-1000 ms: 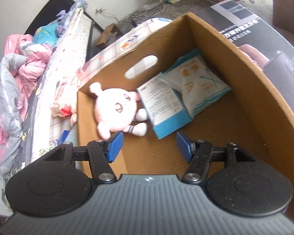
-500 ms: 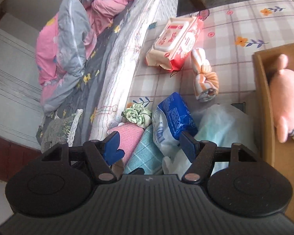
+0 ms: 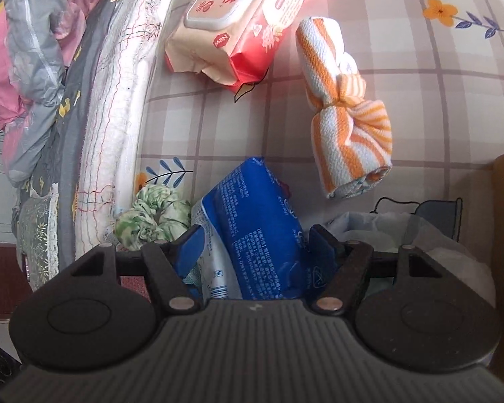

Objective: Organize soft objects
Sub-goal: 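Move the right tool down to the blue diaper pack on the bed, then close the right tool on the blue diaper pack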

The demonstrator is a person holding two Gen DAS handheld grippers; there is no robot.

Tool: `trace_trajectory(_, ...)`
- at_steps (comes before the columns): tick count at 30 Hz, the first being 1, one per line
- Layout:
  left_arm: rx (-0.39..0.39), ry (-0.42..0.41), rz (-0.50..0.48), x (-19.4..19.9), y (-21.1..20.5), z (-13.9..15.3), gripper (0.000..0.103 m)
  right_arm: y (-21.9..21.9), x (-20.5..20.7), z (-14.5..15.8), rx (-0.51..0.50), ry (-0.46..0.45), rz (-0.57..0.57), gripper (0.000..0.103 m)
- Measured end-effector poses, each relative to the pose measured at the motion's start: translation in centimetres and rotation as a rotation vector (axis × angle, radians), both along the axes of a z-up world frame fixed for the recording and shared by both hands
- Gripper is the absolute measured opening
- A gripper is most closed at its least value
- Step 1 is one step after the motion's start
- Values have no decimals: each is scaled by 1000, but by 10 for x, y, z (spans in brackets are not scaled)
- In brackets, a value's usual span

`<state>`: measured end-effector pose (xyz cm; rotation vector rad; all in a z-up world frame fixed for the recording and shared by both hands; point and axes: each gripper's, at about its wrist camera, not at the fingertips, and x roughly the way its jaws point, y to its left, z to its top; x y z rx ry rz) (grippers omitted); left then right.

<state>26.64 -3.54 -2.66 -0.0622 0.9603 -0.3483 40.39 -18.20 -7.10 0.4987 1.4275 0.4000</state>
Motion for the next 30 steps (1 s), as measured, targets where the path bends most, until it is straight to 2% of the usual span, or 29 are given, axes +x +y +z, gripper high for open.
trace_trajectory(4, -50, 21, 3, -1, 8, 5, 50, 0, -7, 15, 64, -25, 7, 74)
trace_trajectory(6, -69, 26, 7, -3, 13, 8, 61, 0, -10, 20, 89, -31, 9, 74)
trace_trajectory(7, -75, 28, 11, -4, 15, 10, 62, -1, -12, 22, 105, -29, 10, 74)
trace_trajectory(15, -80, 16, 18, -16, 27, 24, 76, 7, -31, 39, 235, -44, 19, 74)
trace_trajectory(26, 49, -8, 52, -22, 32, 25, 74, 30, -41, 32, 430, 13, 39, 75)
trace_trajectory(30, 81, -12, 49, -25, 35, 23, 67, 42, -34, 20, 504, 65, 45, 75)
